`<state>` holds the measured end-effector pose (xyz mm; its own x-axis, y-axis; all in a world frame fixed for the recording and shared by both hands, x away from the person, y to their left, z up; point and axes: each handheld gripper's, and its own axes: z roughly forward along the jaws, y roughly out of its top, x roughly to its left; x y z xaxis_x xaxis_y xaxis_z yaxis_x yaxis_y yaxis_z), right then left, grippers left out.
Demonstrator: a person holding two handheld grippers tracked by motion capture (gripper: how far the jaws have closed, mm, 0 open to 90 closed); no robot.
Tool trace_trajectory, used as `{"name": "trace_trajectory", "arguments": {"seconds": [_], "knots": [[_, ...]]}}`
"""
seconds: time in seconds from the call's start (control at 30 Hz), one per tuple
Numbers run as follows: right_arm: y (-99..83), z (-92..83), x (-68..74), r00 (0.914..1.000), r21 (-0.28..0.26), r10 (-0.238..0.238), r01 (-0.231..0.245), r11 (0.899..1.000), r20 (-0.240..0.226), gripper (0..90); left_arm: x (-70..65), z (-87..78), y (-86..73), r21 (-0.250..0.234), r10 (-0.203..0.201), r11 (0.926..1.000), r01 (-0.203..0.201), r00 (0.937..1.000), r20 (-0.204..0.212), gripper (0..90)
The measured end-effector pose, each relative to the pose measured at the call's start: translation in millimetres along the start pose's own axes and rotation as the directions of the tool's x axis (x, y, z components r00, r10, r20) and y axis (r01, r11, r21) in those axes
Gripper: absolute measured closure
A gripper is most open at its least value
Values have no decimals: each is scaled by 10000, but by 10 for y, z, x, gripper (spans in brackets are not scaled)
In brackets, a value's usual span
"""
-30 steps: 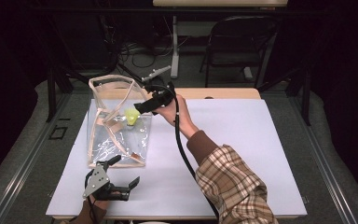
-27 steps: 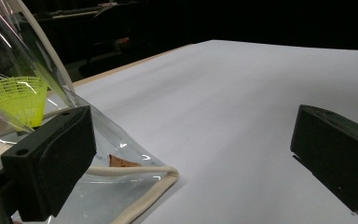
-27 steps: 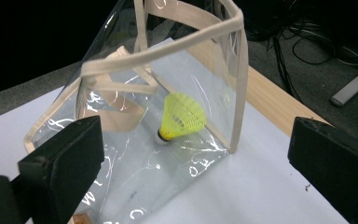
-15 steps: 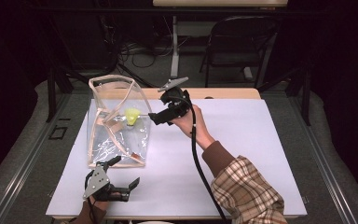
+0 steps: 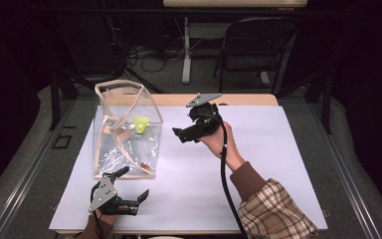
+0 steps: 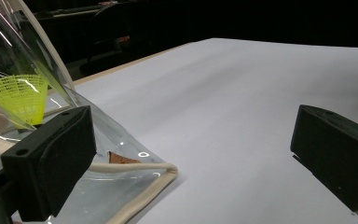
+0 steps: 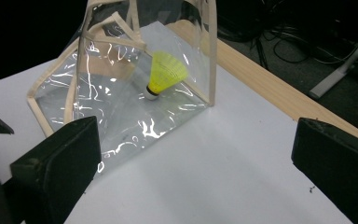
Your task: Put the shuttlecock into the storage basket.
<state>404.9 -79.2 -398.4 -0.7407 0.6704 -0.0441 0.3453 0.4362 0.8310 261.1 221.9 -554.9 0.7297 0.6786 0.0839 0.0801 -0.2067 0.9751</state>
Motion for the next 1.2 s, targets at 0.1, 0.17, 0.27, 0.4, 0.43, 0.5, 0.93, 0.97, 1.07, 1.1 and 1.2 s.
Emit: {"name": "trace_trajectory", "arguments": {"seconds": [0.1,0.17,0.27,0.4,0.43,0.5,0.93,0.97,1.07,1.1,1.2], "knots": [[-94,-91,-13,9999,-85,11,-10,10000,99,8,-2,-1,0,2,-11,10000,11,10000,-8,0],[-123,-119,-15,9999,-111,2,-1,9999,107,8,-2,-1,0,-7,-21,10000,21,10000,-15,0],[-223,-239,-21,9997,-240,-32,37,9997,225,8,-1,3,0,16,6,10000,-6,10000,-2,0],[-310,-349,-20,9993,-365,-47,60,9993,360,12,-4,3,1,4,11,10000,-11,10000,-5,0],[-327,-369,-21,9992,-393,-89,104,9992,391,13,-7,0,3,2,11,10000,-11,10000,-15,0],[-357,-401,-21,9991,-407,-126,143,9991,409,13,-7,0,3,-20,5,10000,-5,10000,-5,0],[-767,-678,-32,9983,-688,86,-45,9976,585,15,-2,4,2,1,11,10000,-11,10000,-7,0],[-803,-701,-29,9981,-728,56,-12,9973,615,15,-2,4,2,1,11,10000,-11,10000,-7,0],[-863,-741,-22,9978,-830,112,-58,9965,652,16,-4,3,3,0,10,10000,-10,10000,-8,0],[-896,-760,-22,9977,-873,131,-72,9962,664,16,-4,3,3,5,14,10000,-14,10000,-8,0],[-996,-810,-13,9969,-968,181,-106,9952,772,16,-6,5,3,5,-8,10000,8,10000,-2,0]]}}
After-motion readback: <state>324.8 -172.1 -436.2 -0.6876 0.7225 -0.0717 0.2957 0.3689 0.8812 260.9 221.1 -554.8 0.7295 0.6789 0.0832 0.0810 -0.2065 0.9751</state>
